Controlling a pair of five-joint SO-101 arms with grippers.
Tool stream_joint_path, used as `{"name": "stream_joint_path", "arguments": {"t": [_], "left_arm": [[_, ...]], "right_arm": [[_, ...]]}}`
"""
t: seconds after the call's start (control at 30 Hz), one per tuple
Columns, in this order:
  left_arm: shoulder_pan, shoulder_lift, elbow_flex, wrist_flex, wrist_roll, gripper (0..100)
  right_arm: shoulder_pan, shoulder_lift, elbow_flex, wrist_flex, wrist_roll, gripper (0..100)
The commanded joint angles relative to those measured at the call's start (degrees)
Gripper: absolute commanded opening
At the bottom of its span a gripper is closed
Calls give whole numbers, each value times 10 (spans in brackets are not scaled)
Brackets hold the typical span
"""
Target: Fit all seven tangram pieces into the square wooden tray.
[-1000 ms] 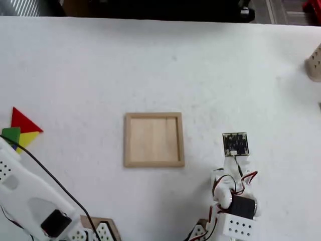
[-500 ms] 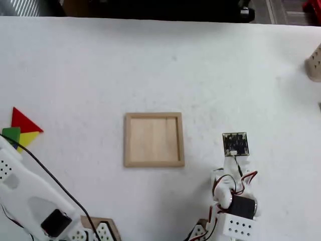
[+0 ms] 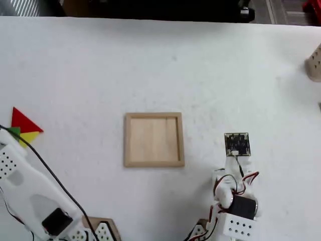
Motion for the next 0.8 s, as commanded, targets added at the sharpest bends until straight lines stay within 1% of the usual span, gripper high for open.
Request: {"name": "stream_joint_path", "arguments": {"t": [0.0, 0.13, 0.27, 0.43, 0.57, 0.7, 0.77], "left_arm": [[17, -146, 129, 4, 7, 22], [44, -275, 323, 3, 7, 23], [100, -392, 503, -1, 5, 23], [197, -519, 677, -33, 9, 23], [292, -625, 811, -72, 10, 23], [387, -729, 963, -133, 10, 23], [422, -772, 1047, -174, 10, 23]], "right_arm": [[5, 0, 4, -12, 7, 17], [6, 0, 4, -12, 7, 17], [6, 0, 4, -12, 7, 17], [7, 0, 4, -12, 7, 17], [7, 0, 4, -12, 7, 17], [7, 0, 4, -12, 7, 17], [7, 0, 4, -12, 7, 17]]}}
